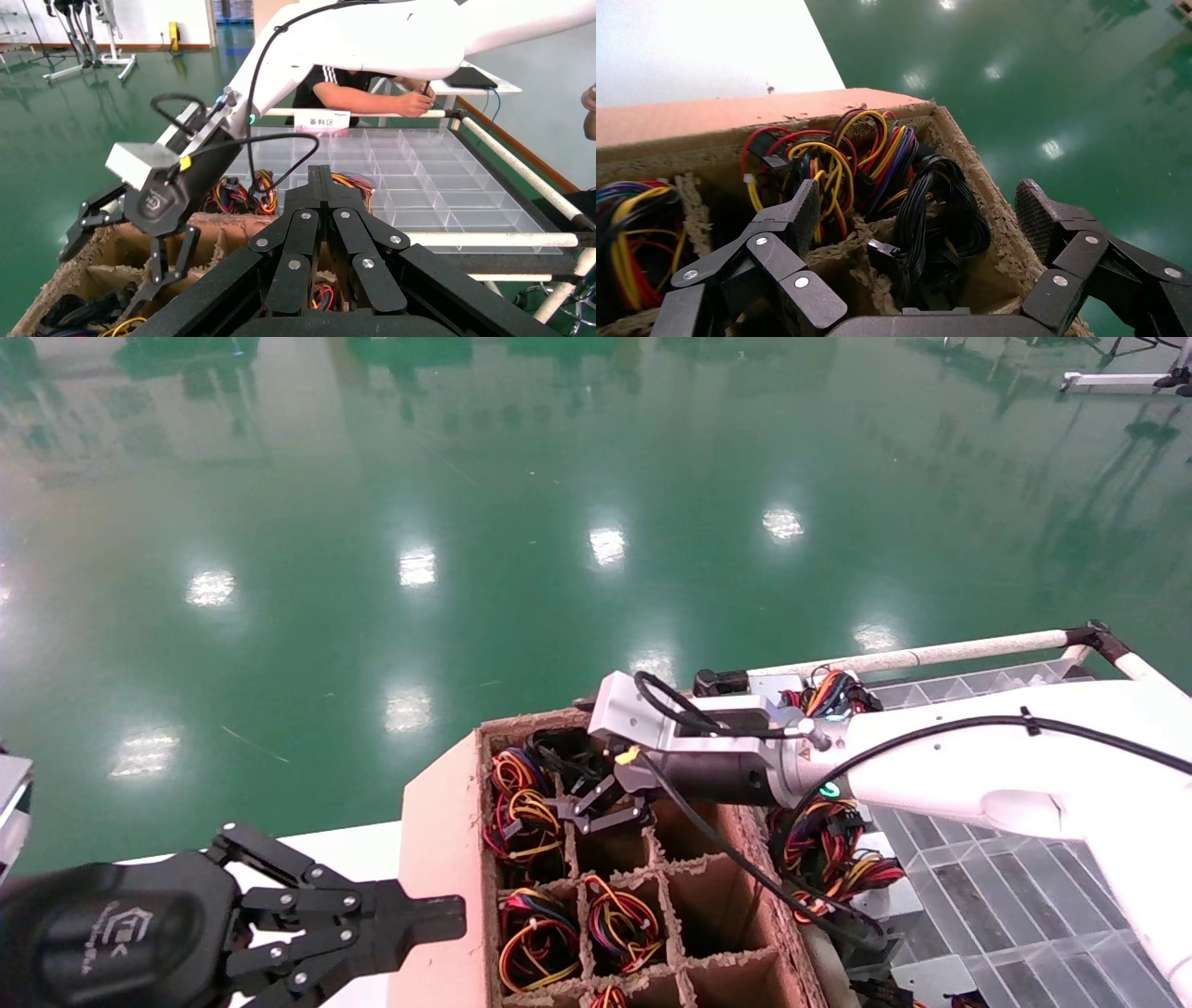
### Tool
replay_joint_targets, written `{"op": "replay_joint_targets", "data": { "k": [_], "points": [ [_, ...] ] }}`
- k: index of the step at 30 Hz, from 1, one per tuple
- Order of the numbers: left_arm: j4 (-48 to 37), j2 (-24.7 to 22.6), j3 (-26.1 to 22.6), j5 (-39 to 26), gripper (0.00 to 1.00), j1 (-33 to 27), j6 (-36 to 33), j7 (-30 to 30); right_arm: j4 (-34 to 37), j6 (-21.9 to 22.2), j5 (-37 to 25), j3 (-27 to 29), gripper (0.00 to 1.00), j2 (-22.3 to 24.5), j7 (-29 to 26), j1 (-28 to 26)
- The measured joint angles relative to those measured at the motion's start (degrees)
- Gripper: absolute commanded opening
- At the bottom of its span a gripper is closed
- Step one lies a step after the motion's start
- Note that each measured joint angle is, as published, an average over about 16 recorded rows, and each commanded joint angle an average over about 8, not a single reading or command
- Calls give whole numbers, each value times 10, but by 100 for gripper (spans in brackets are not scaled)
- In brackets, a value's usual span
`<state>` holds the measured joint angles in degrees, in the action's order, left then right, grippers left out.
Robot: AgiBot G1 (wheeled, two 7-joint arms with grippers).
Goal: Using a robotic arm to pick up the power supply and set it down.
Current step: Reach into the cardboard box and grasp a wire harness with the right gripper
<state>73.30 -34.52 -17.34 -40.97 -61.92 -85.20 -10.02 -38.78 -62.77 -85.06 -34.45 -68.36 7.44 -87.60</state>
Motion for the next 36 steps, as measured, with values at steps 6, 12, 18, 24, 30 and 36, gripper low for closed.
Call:
{"op": "replay_joint_targets", "data": {
  "k": [6, 12, 18, 24, 30, 36],
  "points": [
    [0, 0, 0, 0, 70, 0, 0, 0, 49, 19, -23, -12, 24, -27, 19, -20],
    [0, 0, 0, 0, 99, 0, 0, 0, 85, 31, -35, -18, 0, -47, 40, -34],
    [0, 0, 0, 0, 100, 0, 0, 0, 111, 43, -38, -19, 0, -58, 56, -41],
    [0, 0, -1, 0, 100, 0, 0, 0, 129, 53, -36, -16, 0, -62, 65, -43],
    [0, 0, -1, 1, 100, 0, 0, 0, 142, 59, -34, -15, 0, -63, 70, -43],
    [0, 0, -1, 1, 99, 0, 0, 0, 151, 60, -30, -13, 0, -63, 74, -41]
  ]
}}
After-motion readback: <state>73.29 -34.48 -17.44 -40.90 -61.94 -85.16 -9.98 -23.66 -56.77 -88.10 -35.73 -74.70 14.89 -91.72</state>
